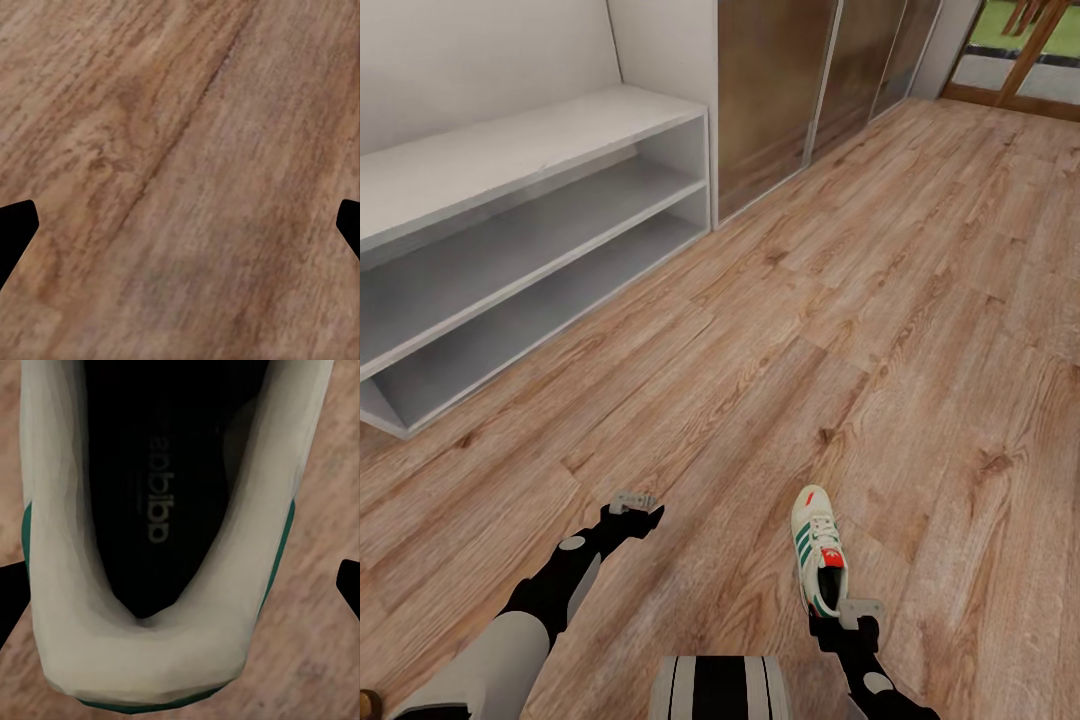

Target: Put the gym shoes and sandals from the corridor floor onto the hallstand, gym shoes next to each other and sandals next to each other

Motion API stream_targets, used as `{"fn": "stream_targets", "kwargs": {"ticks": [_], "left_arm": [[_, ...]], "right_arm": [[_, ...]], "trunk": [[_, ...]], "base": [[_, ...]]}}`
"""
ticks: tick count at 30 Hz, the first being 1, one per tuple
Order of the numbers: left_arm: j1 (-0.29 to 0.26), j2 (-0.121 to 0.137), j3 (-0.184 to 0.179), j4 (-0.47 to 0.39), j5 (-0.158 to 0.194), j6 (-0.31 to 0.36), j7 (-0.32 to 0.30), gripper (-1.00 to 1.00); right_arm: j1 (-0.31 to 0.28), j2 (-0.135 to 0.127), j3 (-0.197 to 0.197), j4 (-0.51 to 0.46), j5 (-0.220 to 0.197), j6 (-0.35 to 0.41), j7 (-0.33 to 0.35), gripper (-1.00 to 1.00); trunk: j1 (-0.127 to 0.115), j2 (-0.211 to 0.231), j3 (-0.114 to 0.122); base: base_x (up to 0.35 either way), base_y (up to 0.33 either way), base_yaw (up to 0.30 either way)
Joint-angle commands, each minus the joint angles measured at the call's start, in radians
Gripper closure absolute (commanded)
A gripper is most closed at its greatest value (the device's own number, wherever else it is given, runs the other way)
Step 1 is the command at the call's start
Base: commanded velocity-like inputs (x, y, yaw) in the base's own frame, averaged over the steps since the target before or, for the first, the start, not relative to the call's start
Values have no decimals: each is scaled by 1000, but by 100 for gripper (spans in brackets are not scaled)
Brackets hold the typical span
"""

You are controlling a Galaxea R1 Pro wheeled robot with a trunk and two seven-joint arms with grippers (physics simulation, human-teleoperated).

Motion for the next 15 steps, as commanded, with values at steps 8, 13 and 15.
{"fn": "stream_targets", "kwargs": {"ticks": [8,13,15], "left_arm": [[-1,-1,7,0,-10,2,-6,-100],[-1,-2,7,0,-10,-1,-6,-100],[-1,-2,7,0,-10,-1,-6,-100]], "right_arm": [[0,0,3,1,4,-2,-7,-100],[-1,1,4,1,4,-2,-7,-100],[0,1,4,1,4,-2,-8,-100]], "trunk": [[0,0,-1],[0,0,-1],[0,0,-1]], "base": [[8,0,0],[68,0,0],[27,0,0]]}}
